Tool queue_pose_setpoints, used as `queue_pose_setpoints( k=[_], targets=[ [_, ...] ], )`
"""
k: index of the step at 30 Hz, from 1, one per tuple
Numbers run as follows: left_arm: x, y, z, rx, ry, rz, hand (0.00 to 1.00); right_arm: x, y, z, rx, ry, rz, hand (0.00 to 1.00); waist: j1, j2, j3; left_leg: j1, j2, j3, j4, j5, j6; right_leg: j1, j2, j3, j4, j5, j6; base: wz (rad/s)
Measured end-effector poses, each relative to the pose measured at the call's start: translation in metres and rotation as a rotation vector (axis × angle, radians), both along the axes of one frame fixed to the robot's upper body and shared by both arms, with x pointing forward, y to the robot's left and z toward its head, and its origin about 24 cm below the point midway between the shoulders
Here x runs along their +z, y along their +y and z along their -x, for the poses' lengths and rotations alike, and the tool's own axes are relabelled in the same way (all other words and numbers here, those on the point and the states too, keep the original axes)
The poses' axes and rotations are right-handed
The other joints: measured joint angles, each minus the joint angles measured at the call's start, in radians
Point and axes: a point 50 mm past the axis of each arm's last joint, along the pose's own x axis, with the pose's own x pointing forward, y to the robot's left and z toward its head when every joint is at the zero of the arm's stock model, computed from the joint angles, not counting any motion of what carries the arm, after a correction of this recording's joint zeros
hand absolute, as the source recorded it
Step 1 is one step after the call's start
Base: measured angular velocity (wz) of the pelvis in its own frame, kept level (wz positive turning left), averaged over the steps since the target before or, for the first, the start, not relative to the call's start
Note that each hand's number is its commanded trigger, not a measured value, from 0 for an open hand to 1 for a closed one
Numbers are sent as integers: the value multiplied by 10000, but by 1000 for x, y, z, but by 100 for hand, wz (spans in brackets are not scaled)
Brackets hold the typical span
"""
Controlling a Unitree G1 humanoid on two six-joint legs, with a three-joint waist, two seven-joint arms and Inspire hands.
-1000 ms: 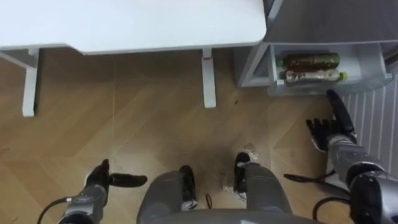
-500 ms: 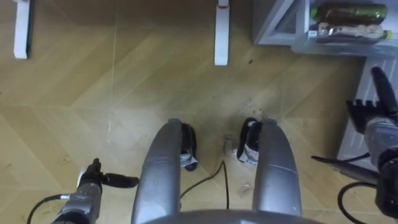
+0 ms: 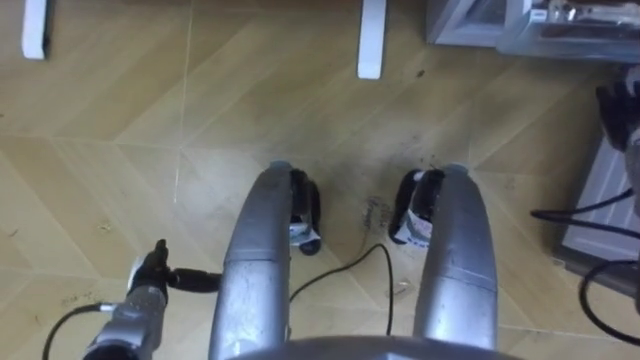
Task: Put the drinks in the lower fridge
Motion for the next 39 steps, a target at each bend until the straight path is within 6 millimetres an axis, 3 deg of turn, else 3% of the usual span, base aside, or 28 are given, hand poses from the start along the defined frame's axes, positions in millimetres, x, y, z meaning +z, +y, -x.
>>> queue_pose_setpoints(
  k=[3, 7, 12, 21, 27, 29, 32, 39],
  targets=[
    [1, -1, 1, 240, -55, 254, 0, 12, 6, -12, 445, -450, 243, 0, -2, -89, 8, -60, -2, -52, 5, 18, -43, -33, -56, -58, 25, -27, -49, 3],
    [2, 1, 0, 140, -151, 400, 0, 11, 9, -13, 587, -236, 208, 0, -38, -354, 23, -64, -2, -67, 18, 9, -77, -24, -167, -176, 110, -96, -163, 5],
    [2, 1, 4, 116, -119, 488, 0, 12, 8, -13, 480, -335, 38, 0, -18, -379, 32, -179, 6, -96, 78, -30, -82, -96, -288, -236, 145, -123, -165, 0],
    [7, 25, 23, 465, 122, 193, 0, 17, 7, -17, 648, 299, 478, 0, 57, -584, 110, -168, -35, -66, 173, -28, -83, -179, -626, -271, 373, -186, -219, 1],
    [10, 25, 41, 242, 179, 368, 0, 18, 6, -17, 572, 862, 657, 0, 274, -583, 113, -241, 0, -280, 500, -89, -207, -186, -694, -424, 705, -494, -136, 0],
    [11, 23, 45, 123, 122, 495, 0, 18, 4, -16, 355, 1048, 667, 0, 385, -578, 114, -268, -44, -344, 548, -86, -227, -185, -930, -570, 887, -821, -57, 9],
    [12, 21, 49, 43, 81, 628, 0, 20, 0, -14, 105, 1272, 684, 0, 586, -559, 109, -276, -37, -394, 543, -78, -249, -201, -976, -611, 1022, -1206, 41, 6],
    [11, 21, 58, 103, 297, 641, 0, 32, 1, -19, -433, 1130, 926, 0, 1219, -354, 84, -305, -24, -629, 480, -163, -533, -165, -1085, -959, 1002, -1521, -21, -7]
  ],
)
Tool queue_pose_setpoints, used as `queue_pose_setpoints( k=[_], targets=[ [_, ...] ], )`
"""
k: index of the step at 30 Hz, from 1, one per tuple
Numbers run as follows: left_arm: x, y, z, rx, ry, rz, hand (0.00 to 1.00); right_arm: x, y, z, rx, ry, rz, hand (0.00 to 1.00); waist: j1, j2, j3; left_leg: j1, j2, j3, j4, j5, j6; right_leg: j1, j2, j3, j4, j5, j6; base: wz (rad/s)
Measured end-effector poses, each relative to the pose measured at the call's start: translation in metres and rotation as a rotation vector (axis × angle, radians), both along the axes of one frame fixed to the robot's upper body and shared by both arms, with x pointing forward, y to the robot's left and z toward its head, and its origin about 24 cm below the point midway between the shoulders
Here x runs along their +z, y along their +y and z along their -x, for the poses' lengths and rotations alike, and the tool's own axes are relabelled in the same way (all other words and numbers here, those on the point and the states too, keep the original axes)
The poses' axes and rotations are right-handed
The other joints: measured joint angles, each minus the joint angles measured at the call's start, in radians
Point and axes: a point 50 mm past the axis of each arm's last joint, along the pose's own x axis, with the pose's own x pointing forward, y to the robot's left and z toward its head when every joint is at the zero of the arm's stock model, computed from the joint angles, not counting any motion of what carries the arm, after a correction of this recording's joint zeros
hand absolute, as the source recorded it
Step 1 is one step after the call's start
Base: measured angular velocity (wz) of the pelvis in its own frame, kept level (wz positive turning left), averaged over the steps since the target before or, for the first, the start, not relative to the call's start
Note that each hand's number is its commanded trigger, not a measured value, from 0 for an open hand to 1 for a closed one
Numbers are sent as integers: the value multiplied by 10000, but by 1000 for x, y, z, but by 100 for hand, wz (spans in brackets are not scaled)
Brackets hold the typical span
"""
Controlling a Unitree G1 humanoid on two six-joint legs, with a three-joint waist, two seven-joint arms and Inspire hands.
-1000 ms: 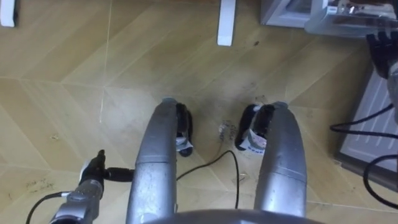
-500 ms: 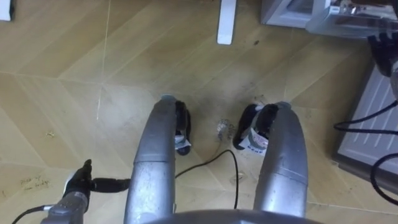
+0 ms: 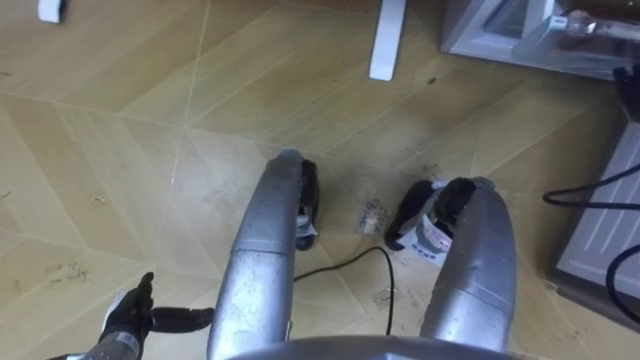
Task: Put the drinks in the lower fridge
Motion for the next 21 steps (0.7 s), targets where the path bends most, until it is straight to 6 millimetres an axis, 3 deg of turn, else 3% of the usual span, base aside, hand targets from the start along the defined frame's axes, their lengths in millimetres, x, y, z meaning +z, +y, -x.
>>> queue_pose_setpoints(
  k=[3, 5, 7, 8, 9, 10, 11, 12, 14, 15, 16, 17, 19, 20, 21],
  targets=[
    [0, 0, 2, 8, 68, 22, 0, 8, 3, -5, 233, -278, 144, 0, 67, 54, 3, -24, -4, -118, -148, -8, -119, 56, -175, -277, -84, -36, -51, 11],
    [0, 0, 2, -19, 29, 86, 0, 11, 1, -5, 232, -306, 235, 0, 288, 102, -6, 35, 1, -288, -284, 38, -280, 283, -303, -683, -224, -109, -184, 2],
    [-1, -1, 3, -53, 76, 169, 0, 14, -1, -5, 327, -285, 447, 0, 446, 99, -5, 104, 50, -377, -462, 64, -328, 394, -310, -857, -371, -115, -175, -5],
    [0, -1, 3, -94, 66, 213, 0, 18, -2, -7, 333, -366, 501, 0, 578, 134, 6, 131, 222, -433, -638, 83, -357, 457, -217, -906, -335, -241, 95, 0],
    [0, -1, 2, -138, 45, 199, 0, 20, -1, -8, 359, -399, 500, 0, 604, 187, 40, 154, 391, -408, -667, 88, -367, 476, -173, -814, -1, -360, 176, 48],
    [2, 4, 4, -218, 67, 52, 0, 19, -2, -7, 299, -285, 450, 0, 354, 243, 31, 168, 553, -393, -603, 216, -600, 965, 40, 163, 1344, -869, 288, 102],
    [9, 14, 2, -403, -33, -260, 0, 20, -3, -7, 189, -191, 440, 0, 173, -75, 74, 90, 644, -195, -470, 377, -913, 1620, 193, 949, 1660, -1935, 4, 103],
    [10, 16, 1, -421, -109, -311, 0, 24, -5, -8, 151, -255, 511, 0, 176, -198, 157, -76, 764, -217, -294, 448, -1010, 1602, 319, 874, 1795, -2128, 74, 63],
    [10, 15, 18, -470, 247, -227, 0, 40, 1, -18, 671, -818, 1068, 0, 276, -226, 175, -183, 890, -686, -299, 461, -1019, 1775, 620, 477, 1701, -2189, -158, 3],
    [8, 14, 26, -450, 452, -156, 0, 47, 4, -23, 878, -1124, 1214, 0, 268, -167, 141, -120, 881, -783, -382, 474, -1043, 1875, 645, 385, 1616, -2144, -251, -13],
    [7, 14, 37, -421, 775, -97, 0, 57, 8, -30, 1320, -1238, 1880, 0, 268, -274, 184, 63, 845, -849, -454, 494, -1074, 2087, 627, 279, 1480, -2037, -438, -5],
    [7, 14, 45, -367, 968, -105, 0, 50, 12, -29, 1516, -854, 2188, 0, 293, -269, 184, 175, 813, -998, -471, 598, -1204, 2344, 617, 95, 1364, -1939, -525, 0],
    [5, 12, 55, -364, 1260, -45, 0, 46, 14, -28, 1469, -850, 2140, 0, 217, -269, 184, 286, 722, -1093, -470, 820, -1195, 2493, 612, -26, 1269, -1915, -476, -12],
    [4, 10, 58, -455, 1391, 14, 0, 46, 15, -29, 1551, -920, 2165, 0, 229, -261, 180, 332, 675, -1102, -478, 1134, -1123, 2501, 610, -19, 1202, -1831, -397, -30],
    [4, 10, 58, -472, 1383, 15, 0, 46, 15, -29, 1584, -950, 2173, 0, 213, -256, 181, 330, 633, -1101, -434, 1147, -1145, 2499, 600, 4, 1178, -1814, -342, -24]
  ],
)
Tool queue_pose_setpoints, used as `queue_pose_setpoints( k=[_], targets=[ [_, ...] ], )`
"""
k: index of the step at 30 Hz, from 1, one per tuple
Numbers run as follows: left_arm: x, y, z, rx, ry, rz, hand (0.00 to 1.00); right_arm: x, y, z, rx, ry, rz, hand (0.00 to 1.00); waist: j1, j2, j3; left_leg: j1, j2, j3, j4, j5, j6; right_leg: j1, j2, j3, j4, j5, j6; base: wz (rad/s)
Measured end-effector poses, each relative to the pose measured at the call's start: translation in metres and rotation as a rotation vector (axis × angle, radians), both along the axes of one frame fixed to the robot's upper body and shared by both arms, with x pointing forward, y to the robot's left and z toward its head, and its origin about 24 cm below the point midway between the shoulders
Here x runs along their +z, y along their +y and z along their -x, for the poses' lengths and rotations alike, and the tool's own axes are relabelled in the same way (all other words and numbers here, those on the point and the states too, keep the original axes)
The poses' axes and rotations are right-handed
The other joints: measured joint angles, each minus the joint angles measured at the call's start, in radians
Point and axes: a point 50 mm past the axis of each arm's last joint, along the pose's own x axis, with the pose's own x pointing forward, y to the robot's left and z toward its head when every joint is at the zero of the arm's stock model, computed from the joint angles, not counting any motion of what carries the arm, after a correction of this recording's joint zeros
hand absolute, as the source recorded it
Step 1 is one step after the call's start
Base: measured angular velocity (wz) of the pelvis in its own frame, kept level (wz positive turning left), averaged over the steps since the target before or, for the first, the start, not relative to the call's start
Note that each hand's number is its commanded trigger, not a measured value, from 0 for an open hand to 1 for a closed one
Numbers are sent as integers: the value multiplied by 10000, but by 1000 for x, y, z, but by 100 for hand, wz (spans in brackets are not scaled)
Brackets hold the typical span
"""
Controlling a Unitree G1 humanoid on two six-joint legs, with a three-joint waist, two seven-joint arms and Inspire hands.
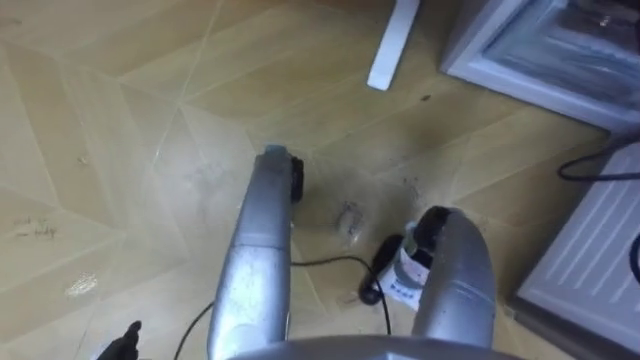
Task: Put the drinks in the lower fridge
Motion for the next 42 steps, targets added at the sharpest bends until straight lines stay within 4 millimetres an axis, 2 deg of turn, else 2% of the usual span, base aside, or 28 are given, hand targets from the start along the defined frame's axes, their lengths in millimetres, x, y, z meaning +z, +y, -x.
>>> queue_pose_setpoints(
  k=[1, 5, 8, 16, 21, 27, 29, 33, 36, 38, 40, 41, 42],
  targets=[
    [1, 2, -4, -50, -155, -49, 0, 0, -1, 0, -27, -45, -41, 0, -77, 18, 0, -27, -76, 48, 15, -34, 48, -3, -41, -3, -57, 31, 138, -4],
    [7, 13, -12, -287, -361, -352, 0, 0, -6, 3, -326, -112, -151, 0, -126, 23, -3, -32, -295, 256, 20, -136, 275, -21, -242, 166, -147, 77, 449, 5],
    [8, 16, -12, -355, -250, -382, 0, -3, -10, 5, -499, -161, -274, 0, -124, 26, -5, -25, -431, 284, 11, -141, 326, 10, -358, 183, -162, 71, 530, 8],
    [7, 12, -11, -472, -128, -228, 0, -13, -15, 12, -407, -101, -224, 0, -15, 70, -19, 280, -479, 286, -337, -85, 360, 327, -345, 103, -563, 165, 619, 1],
    [9, 10, -16, -531, -382, -128, 0, -28, -18, 22, 108, 98, 98, 0, -31, 139, -58, 603, -486, 195, -658, -35, 384, 818, -337, -180, -1032, 297, 531, 4],
    [8, 12, -15, -561, -238, 104, 0, -59, -17, 43, 1812, 936, 1038, 0, 23, 192, -87, 1642, -460, 152, -1432, -13, 424, 1935, -145, -436, -2117, 547, 658, -1],
    [7, 14, -17, -399, -255, 218, 0, -76, -20, 57, 2395, 1772, 1492, 0, 0, 184, -97, 2120, -484, 155, -1834, 6, 453, 2490, -91, -557, -2656, 686, 759, 6],
    [5, 19, -22, -320, -296, 153, 0, -96, -23, 78, 3194, 2647, 1988, 0, -27, 127, -123, 2700, -534, 254, -2405, 67, 542, 3092, -56, -597, -3364, 883, 923, 3],
    [3, 20, -31, -133, -491, 118, 0, -122, -20, 104, 3958, 3437, 1938, 0, 7, 118, -154, 3339, -516, 296, -3033, 145, 565, 3772, 89, -686, -4195, 1145, 1023, -2],
    [0, 16, -30, 107, -602, 199, 0, -141, -14, 123, 4326, 3954, 1573, 0, -29, 170, -229, 3839, -460, 366, -3469, 156, 578, 4280, 244, -689, -4857, 1368, 1113, -14],
    [-5, 11, -30, 303, -552, 315, 0, -157, -8, 137, 4479, 4542, 1331, 0, -198, 204, -249, 4382, -463, 478, -3895, 191, 620, 4805, 283, -690, -5367, 1517, 1189, -10],
    [-9, 7, -31, 341, -477, 259, 0, -167, -3, 147, 4648, 4921, 1207, 0, -289, 282, -332, 4678, -447, 504, -4126, 204, 623, 5129, 370, -690, -5722, 1619, 1254, -4],
    [-10, 5, -31, 303, -431, 258, 0, -171, 1, 151, 4759, 5024, 1139, 0, -321, 335, -370, 4799, -434, 503, -4215, 207, 623, 5271, 420, -698, -5889, 1672, 1269, -6]
  ],
)
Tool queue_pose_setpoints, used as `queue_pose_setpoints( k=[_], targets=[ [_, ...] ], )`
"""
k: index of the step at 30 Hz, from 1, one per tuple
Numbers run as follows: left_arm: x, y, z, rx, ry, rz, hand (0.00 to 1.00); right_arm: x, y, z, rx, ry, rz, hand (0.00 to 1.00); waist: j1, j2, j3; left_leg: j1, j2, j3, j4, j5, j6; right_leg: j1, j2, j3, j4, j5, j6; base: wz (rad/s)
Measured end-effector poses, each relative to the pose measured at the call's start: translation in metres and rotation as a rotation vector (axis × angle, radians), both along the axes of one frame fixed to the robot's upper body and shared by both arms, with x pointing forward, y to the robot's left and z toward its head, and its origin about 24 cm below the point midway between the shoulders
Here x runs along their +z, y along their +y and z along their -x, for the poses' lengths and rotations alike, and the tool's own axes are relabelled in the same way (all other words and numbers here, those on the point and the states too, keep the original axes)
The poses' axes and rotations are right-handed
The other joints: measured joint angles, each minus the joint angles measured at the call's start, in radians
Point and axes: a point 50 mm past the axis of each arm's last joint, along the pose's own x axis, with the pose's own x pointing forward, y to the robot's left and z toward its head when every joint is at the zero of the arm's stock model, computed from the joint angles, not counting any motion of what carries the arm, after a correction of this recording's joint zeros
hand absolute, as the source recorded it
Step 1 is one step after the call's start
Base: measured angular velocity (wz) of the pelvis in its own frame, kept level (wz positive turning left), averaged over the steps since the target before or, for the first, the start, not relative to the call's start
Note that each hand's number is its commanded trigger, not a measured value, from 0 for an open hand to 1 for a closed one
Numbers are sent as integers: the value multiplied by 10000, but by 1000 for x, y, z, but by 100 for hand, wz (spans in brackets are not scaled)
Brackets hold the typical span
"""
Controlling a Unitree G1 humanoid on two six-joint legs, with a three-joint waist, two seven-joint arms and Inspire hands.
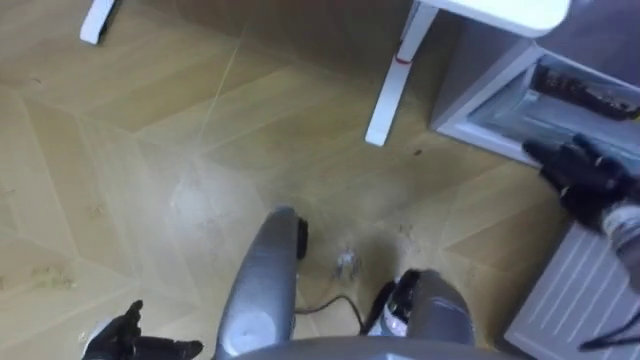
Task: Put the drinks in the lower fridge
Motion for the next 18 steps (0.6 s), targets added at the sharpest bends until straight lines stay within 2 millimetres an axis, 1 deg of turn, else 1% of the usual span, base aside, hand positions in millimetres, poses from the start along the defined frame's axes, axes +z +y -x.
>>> queue_pose_setpoints(
  k=[1, 2, 3, 4, 5, 6, 8, 9, 11, 13, 15, 16, 18],
  targets=[
    [-3, -4, -2, -107, 74, 18, 0, -9, 7, 9, 172, 250, -160, 0, -117, 74, -44, 249, 7, 6, -173, 1, -1, 271, 64, -1, -283, 91, 42, -7],
    [-5, -7, -4, -104, 34, 71, 0, -19, 17, 17, 355, 538, -392, 0, -226, 99, -68, 525, 5, 73, -387, 16, 0, 520, 81, 7, -526, 162, 62, -8],
    [-5, -8, -4, -109, -15, 92, 0, -24, 23, 22, 492, 682, -487, 0, -271, 103, -64, 666, 4, 112, -511, 34, -3, 641, 82, 10, -654, 198, 67, -9],
    [-6, -10, -5, -99, -121, 136, 0, -33, 31, 32, 723, 1018, -647, 0, -369, 109, -74, 941, -10, 184, -769, 91, -5, 875, 89, 15, -910, 288, 81, -5],
    [-8, -13, -9, -48, -161, 193, 0, -40, 36, 45, 846, 1390, -759, 0, -484, 159, -80, 1221, -26, 211, -1061, 172, -7, 1163, 118, -6, -1238, 389, 108, -3],
    [-9, -15, -9, -13, -181, 212, 0, -44, 39, 50, 898, 1567, -805, 0, -498, 178, -86, 1385, -28, 239, -1217, 214, -3, 1311, 133, -17, -1406, 446, 111, -6],
    [-11, -20, -8, 56, -220, 242, 0, -56, 51, 69, 1142, 2185, -980, 0, -587, 188, -82, 2036, -18, 408, -1875, 395, -36, 1871, 190, -27, -2093, 717, 98, -12],
    [-12, -22, -8, 54, -234, 249, 0, -58, 53, 74, 1259, 2360, -982, 0, -614, 202, -86, 2183, -17, 423, -2024, 435, -43, 2021, 225, -33, -2275, 781, 112, -9],
    [-15, -29, -8, 137, -373, 247, 0, -67, 64, 91, 1739, 2960, -972, 0, -767, 227, -103, 2739, -21, 468, -2658, 661, -64, 2600, 380, -53, -3138, 1120, 138, -5],
    [-17, -32, -11, 213, -380, 259, 0, -70, 71, 97, 1974, 3165, -994, 0, -773, 228, -109, 3109, -19, 501, -3105, 790, -84, 2976, 480, -49, -3717, 1365, 143, -10],
    [-18, -34, -13, 283, -426, 228, 0, -72, 79, 98, 2318, 3232, -966, 0, -824, 187, -102, 3503, -27, 664, -3474, 887, -81, 3302, 482, -43, -4086, 1515, 153, -14],
    [-18, -36, -15, 424, -561, 223, 0, -74, 82, 100, 2545, 3315, -892, 0, -871, 166, -89, 3758, -29, 763, -3669, 909, -80, 3527, 485, -40, -4331, 1603, 175, -18],
    [-19, -39, -16, 480, -703, 288, 0, -75, 87, 100, 2941, 3389, -744, 0, -898, 136, -88, 4247, -31, 935, -3991, 947, -77, 3968, 491, -46, -4731, 1756, 226, -21]
  ],
)
